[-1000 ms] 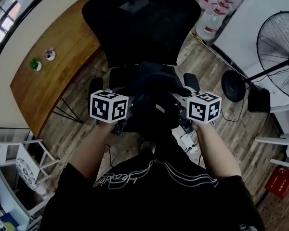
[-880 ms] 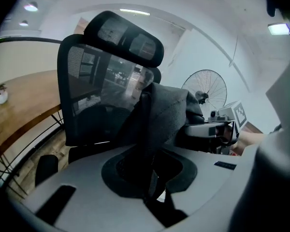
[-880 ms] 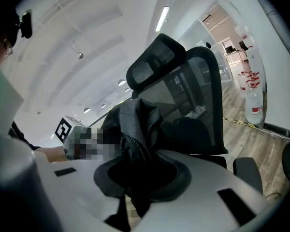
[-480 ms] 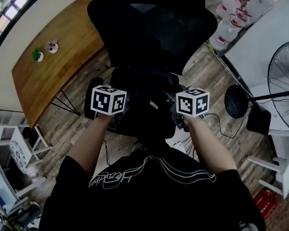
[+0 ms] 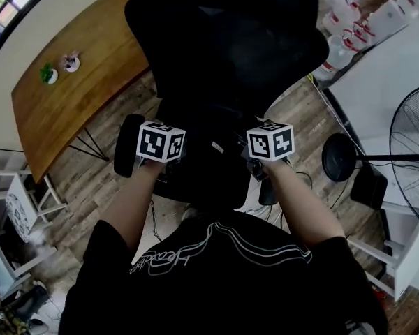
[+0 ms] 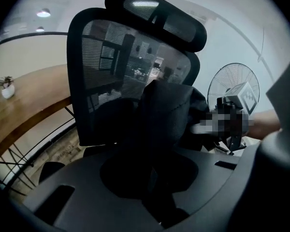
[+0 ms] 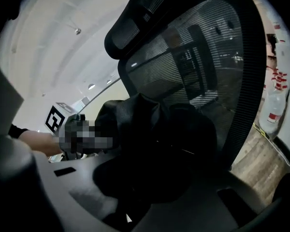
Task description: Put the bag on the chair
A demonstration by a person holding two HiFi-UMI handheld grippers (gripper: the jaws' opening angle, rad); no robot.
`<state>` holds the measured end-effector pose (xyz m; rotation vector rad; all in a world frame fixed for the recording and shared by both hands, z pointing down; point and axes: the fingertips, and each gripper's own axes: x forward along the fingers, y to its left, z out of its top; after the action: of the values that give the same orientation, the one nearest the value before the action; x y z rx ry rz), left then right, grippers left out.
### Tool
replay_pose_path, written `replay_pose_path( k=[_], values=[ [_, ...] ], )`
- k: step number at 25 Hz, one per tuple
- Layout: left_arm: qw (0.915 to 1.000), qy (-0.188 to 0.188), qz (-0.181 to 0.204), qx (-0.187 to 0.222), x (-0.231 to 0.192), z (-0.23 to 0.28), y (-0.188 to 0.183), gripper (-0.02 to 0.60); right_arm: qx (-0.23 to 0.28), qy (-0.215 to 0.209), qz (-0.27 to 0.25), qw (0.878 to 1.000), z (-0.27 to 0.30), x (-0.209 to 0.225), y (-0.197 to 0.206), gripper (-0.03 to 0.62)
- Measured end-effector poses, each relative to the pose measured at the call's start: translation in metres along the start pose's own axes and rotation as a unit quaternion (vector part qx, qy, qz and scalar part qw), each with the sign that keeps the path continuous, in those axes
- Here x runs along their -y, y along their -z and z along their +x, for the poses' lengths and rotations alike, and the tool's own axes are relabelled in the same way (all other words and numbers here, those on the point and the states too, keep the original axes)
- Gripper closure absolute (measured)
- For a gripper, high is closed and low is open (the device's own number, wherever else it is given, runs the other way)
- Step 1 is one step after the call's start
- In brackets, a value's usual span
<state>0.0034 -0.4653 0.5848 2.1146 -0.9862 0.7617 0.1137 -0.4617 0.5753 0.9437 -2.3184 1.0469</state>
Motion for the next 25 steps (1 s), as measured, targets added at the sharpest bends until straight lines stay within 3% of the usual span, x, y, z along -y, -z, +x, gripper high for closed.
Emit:
replay_pose_path(
  k=[6,12,20,25],
  values=[
    [0.9994,-0.031,0.013,-0.013,-0.017,0.026,-0.010,0.491,-0.021,-0.001,-0.015,1.000,0.019,0.022,-0.009,0.534],
    [0.9992,-0.030,0.020,-0.015,-0.026,0.043,-0.012,0.486,-0.012,-0.005,-0.026,1.000,0.032,0.037,-0.011,0.536],
    [0.9987,-0.039,0.030,-0.011,-0.029,0.052,-0.018,0.471,-0.009,-0.007,0.001,1.000,0.037,0.047,-0.015,0.533],
    [0.9990,-0.036,0.027,0.006,-0.033,0.049,-0.020,0.434,0.008,0.001,-0.014,1.000,0.037,0.049,-0.017,0.488]
  ],
)
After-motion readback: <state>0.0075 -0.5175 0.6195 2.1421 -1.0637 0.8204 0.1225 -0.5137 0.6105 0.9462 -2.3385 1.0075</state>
